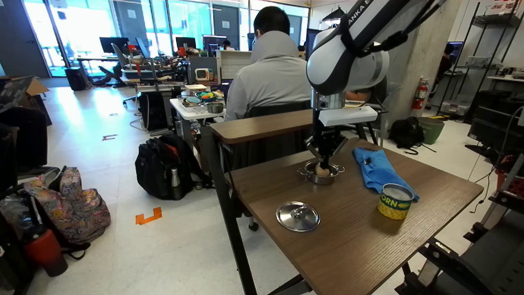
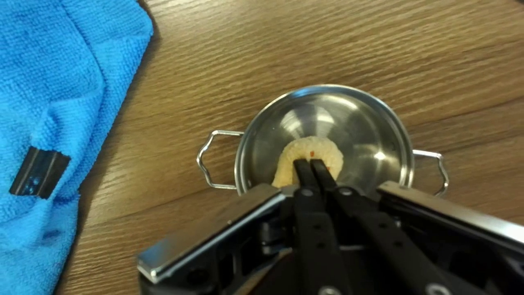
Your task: Remove the brown plushy from the pot and put it on the table
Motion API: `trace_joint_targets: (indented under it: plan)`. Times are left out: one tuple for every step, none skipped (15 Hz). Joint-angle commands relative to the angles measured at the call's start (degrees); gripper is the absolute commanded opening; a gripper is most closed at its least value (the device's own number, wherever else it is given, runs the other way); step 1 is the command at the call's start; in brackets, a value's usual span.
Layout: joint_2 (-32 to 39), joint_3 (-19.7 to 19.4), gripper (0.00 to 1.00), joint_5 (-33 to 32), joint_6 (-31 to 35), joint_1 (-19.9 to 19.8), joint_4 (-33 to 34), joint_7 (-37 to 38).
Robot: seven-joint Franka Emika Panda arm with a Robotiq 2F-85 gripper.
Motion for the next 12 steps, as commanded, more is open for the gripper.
trace_joint_targets:
  plan:
    - [-5.32,0.66,0.01,-0.41,-0.74,-0.92,-4.96,-2.03]
    - [-6.60,0.79,0.01,-0.31,-0.67,-1.23,-6.13,-2.58]
    - [-8.48,1.16,0.01,-0.10,-0.88,-1.83,-7.85,-3.76]
    - [-10.09,1.35,0.01,-0.06,-0.50,-2.17,-9.60,-4.62]
    - [-11.57,1.57,0.01,-0.12,-0.73,-2.51,-10.99,-5.68]
    - [-13.02,1.84,0.01,-0.24,-0.75,-2.73,-12.64,-6.75]
    - [-14.09,1.78,0.01,-0.65,-0.41,-2.48,-14.01,-7.17]
    - [-15.08,1.92,0.01,-0.99,-0.48,-2.23,-15.21,-7.77]
    - [-15.81,2.14,0.01,-1.32,-0.60,-1.77,-16.14,-8.37]
    - [-16.29,2.44,0.01,-1.51,-0.56,-1.40,-16.87,-8.77]
    - [-16.60,2.67,0.01,-2.01,-0.55,-0.63,-17.53,-8.72]
    - [-16.74,2.86,0.01,-2.70,-0.28,0.14,-18.10,-8.67]
